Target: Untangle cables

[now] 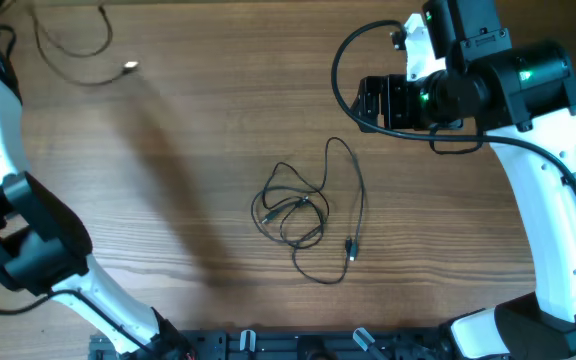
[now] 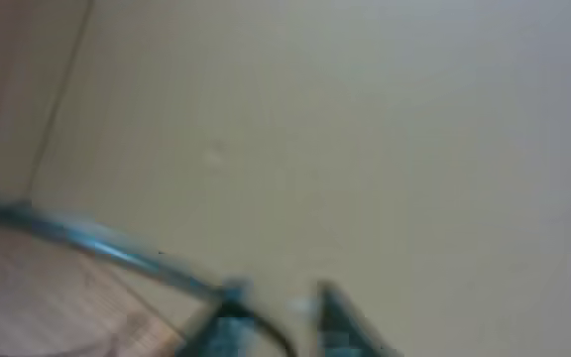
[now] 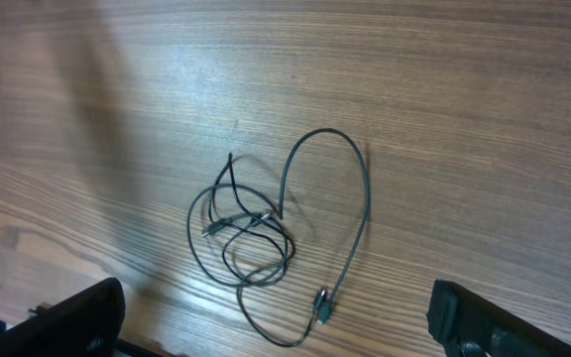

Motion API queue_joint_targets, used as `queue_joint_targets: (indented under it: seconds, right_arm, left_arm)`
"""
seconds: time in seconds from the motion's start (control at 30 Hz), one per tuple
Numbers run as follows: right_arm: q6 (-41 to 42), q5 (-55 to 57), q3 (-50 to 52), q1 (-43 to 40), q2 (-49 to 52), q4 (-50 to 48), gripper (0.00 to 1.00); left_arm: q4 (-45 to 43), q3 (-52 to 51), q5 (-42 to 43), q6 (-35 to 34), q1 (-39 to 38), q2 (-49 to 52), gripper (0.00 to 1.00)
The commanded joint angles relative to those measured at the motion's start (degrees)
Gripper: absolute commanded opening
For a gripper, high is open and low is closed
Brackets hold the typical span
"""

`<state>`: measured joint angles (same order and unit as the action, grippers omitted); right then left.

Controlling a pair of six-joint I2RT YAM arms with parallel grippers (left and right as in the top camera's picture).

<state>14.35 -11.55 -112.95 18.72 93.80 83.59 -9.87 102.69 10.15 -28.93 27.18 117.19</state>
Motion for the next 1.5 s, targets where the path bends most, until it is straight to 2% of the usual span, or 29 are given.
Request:
queue_joint_targets:
  seconds: [0.0, 0.03, 0.1, 0.17, 0.33, 0.37, 0.4, 0.43, 0.47, 0.5, 0.53, 0.57, 0.63, 0.67, 0.8, 0.83, 0.97, 1.07, 1.1, 1.17, 1.2, 1.23, 1.3, 1.33, 1.37, 1.47]
  right_arm:
    - [0.87, -0.55, 0.09, 0.17, 0.5, 0.92, 1.0]
    - [0.81, -0.52, 0.09, 0.17, 0.5, 1.11, 1.0]
    - [0.81, -0.55, 0.09, 0.17, 0.5, 1.07, 1.0]
    - [0.72, -0.55, 0.09, 0.17, 0.5, 1.11, 1.0]
    - [0.66, -0.55, 0.09, 0.2, 0.5, 1.29, 1.0]
    - [0.63, -0.55, 0.09, 0.17, 0.5, 1.33, 1.0]
    - [0.63, -0.55, 0.09, 0.17, 0.5, 1.36, 1.0]
    - [0.63, -0.55, 0.09, 0.17, 0.5, 1.33, 1.0]
    - [0.66, -0.55, 0.09, 0.17, 0.5, 1.33, 1.0]
    - [0.66, -0.55, 0.09, 0.17, 0.5, 1.33, 1.0]
    - [0.66, -0.55, 0.09, 0.17, 0.5, 1.25, 1.0]
    - [0.68, -0.55, 0.09, 0.17, 0.5, 1.11, 1.0]
    - [0.68, -0.55, 0.09, 0.17, 0.5, 0.83, 1.0]
    - [0.7, -0.55, 0.09, 0.17, 0.5, 0.83, 1.0]
    - [0.72, -0.55, 0.09, 0.17, 0.5, 0.92, 1.0]
    - [0.7, -0.55, 0.09, 0.17, 0.5, 0.92, 1.0]
    - [0.81, -0.55, 0.09, 0.17, 0.5, 1.11, 1.0]
    - [0.85, -0.55, 0.09, 0.17, 0.5, 1.14, 1.0]
    - [0.87, -0.57, 0.09, 0.2, 0.5, 1.36, 1.0]
    - [0.87, -0.55, 0.09, 0.17, 0.5, 2.1, 1.0]
    - [0.87, -0.55, 0.09, 0.17, 0.5, 2.19, 1.0]
    - [0.87, -0.55, 0.09, 0.17, 0.5, 1.99, 1.0]
    - [0.87, -0.55, 0.09, 0.17, 0.5, 1.95, 1.0]
    - [0.87, -0.55, 0.09, 0.17, 0.5, 2.01, 1.0]
    - [0.85, -0.55, 0.09, 0.17, 0.5, 2.43, 1.0]
    - [0.83, -0.52, 0.09, 0.17, 0.5, 3.26, 1.0]
  left_arm:
    - [12.81, 0.13, -14.34, 3.5, -0.13, 4.17, 0.79]
    - [16.79, 0.13, -14.27, 4.26, 0.46, 5.81, 1.0]
    - [25.99, 0.13, -14.1, 4.7, 1.79, 9.16, 1.0]
    - [30.93, 0.13, -12.85, 4.79, 2.45, 9.88, 1.0]
    - [36.87, 0.13, 2.08, 4.74, 2.62, 8.7, 1.0]
    - [40.76, 0.13, 4.61, 4.76, 2.45, 8.72, 1.0]
    - [42.12, 0.13, 4.61, 4.76, 2.38, 8.72, 0.99]
    - [43.25, 0.11, 4.61, 5.11, 2.23, 8.72, 0.85]
    - [43.63, 0.11, 4.63, 6.32, 2.14, 8.72, 0.82]
    - [44.02, 0.11, 4.68, 7.37, 1.84, 8.72, 0.7]
    - [44.24, 0.11, 5.57, 8.13, 1.11, 8.72, 0.66]
    - [44.02, 0.11, 7.17, 9.03, 0.09, 8.72, 0.69]
    - [42.23, 0.11, 9.18, 8.98, -2.34, 8.72, 0.88]
    - [40.96, 0.11, 9.14, 8.96, -3.89, 8.72, 0.91]
    - [36.06, 0.11, 8.11, 8.57, -9.77, 8.74, 0.93]
    - [35.21, 0.11, 5.88, 8.57, -10.97, 8.76, 0.93]
    - [32.37, 0.07, -11.61, 8.57, -14.23, 10.38, 0.93]
    - [28.7, 0.07, -11.8, 8.61, -14.27, 13.18, 0.95]
    - [27.28, 0.07, -12.24, 8.59, -13.94, 14.1, 0.85]
    - [25.77, 0.07, -14.4, 8.61, -13.53, 14.86, 0.53]
    - [25.86, 0.07, -15.47, 8.61, -13.4, 14.97, 0.43]
    - [26.03, 0.07, -15.8, 8.63, -13.11, 14.97, 0.39]
    - [26.34, 0.07, -15.85, 9.86, -12.9, 14.97, 0.24]
    - [26.12, 0.07, -16.24, 12.63, -12.81, 14.95, 0.16]
    - [24.76, 0.09, -22.49, 17.62, -12.37, 14.36, 0.04]
    - [20.13, 0.09, -33.51, 23.41, -10.69, 11.78, 0.04]
